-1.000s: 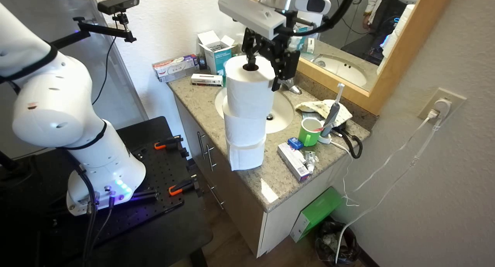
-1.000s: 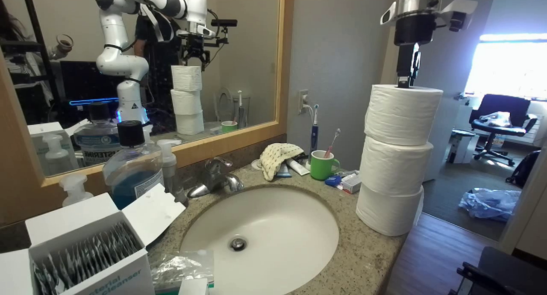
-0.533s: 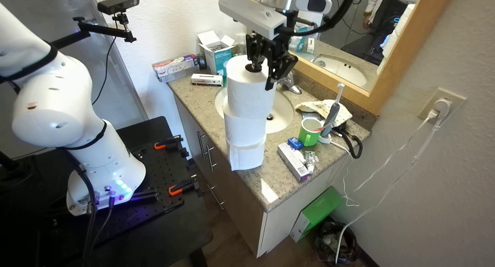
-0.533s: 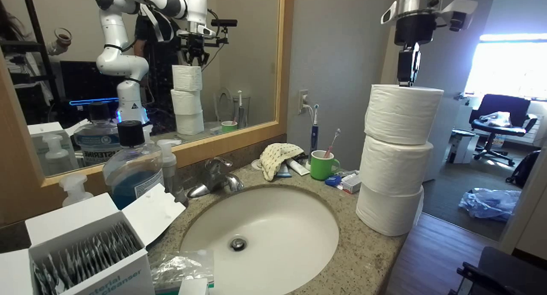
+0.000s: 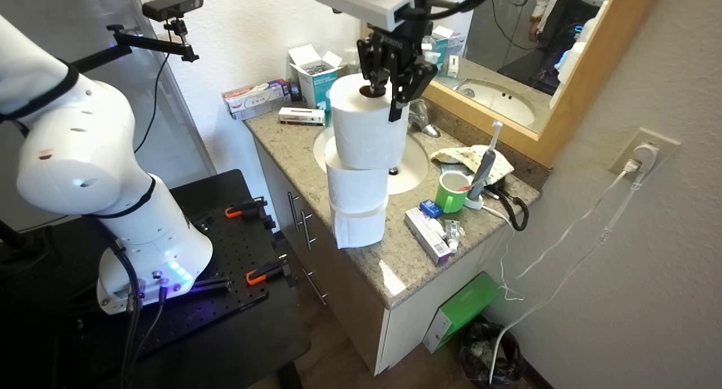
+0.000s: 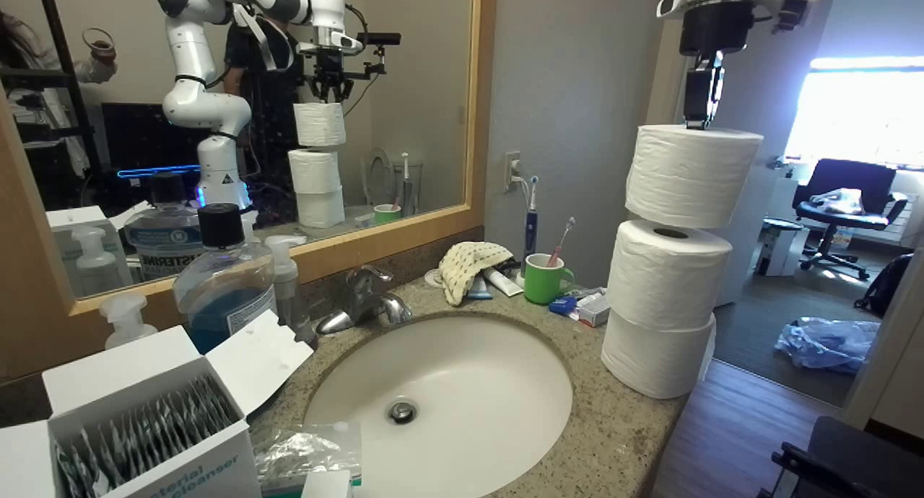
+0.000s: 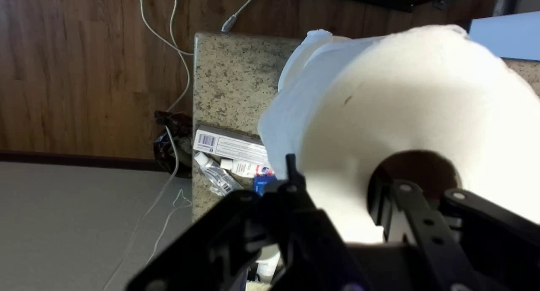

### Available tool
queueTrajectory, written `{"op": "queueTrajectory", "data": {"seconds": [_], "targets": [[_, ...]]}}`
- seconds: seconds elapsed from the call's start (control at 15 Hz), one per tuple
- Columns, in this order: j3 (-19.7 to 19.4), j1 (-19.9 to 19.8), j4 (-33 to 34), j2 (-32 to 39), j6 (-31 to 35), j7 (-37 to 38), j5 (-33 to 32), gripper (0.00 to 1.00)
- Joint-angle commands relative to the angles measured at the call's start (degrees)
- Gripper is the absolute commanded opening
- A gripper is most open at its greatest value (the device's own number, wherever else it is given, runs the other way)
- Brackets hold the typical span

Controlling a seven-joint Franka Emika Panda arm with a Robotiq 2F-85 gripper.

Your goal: Unassemble the stacked up rolls of tissue

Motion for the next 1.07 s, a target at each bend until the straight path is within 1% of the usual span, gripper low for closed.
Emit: {"op": "queueTrajectory", "data": {"seconds": [0.0,0.47,0.73,1.0], "targets": [[2.3,-0.4,0.4,-3.6,-1.0,2.8,-2.4,0.12],[5.3,1.0,3.7,-7.7,-2.9,2.9,-4.1,0.12],[7.6,2.8,4.6,-8.9,-3.4,2.5,-4.4,0.12],[10.4,5.2,3.9,-10.0,-3.3,2.3,-5.5,0.12]]}}
